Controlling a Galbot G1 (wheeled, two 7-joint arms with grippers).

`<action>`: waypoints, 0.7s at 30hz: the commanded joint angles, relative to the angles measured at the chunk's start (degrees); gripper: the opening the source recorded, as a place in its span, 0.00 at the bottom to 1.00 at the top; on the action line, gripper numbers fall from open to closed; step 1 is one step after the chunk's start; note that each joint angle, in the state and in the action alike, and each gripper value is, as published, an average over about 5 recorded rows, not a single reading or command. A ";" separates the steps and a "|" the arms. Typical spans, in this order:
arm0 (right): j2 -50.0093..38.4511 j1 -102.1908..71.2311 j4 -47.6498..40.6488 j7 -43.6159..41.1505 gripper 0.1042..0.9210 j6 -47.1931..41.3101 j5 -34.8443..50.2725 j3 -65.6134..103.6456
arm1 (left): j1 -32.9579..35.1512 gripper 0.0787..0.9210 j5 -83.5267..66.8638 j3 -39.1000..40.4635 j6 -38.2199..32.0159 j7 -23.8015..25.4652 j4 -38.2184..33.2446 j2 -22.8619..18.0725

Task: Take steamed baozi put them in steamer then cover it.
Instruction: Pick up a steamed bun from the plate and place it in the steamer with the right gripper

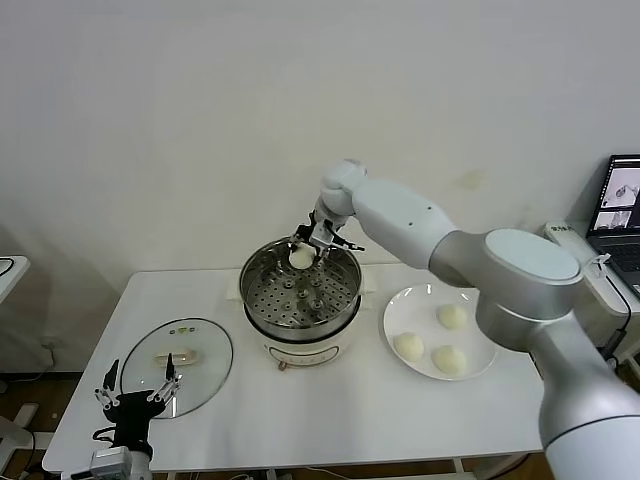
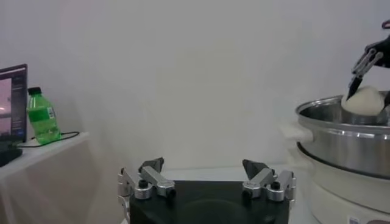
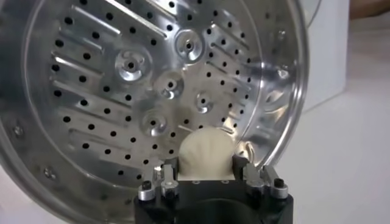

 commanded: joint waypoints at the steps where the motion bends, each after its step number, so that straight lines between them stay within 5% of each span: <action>1: 1.96 -1.37 -4.17 1.52 0.55 2.86 -4.78 1.68 | 0.11 0.88 0.01 0.19 0.00 -0.05 -0.47 -0.01; 15: 2.05 -2.33 -4.73 3.55 0.55 4.12 -5.85 2.88 | -0.11 0.88 0.08 0.64 0.02 -0.18 -0.46 0.00; 21: 1.95 -1.88 -4.76 4.47 0.68 4.72 -7.09 3.90 | -0.05 0.88 0.27 1.03 0.05 -0.25 -0.43 -0.10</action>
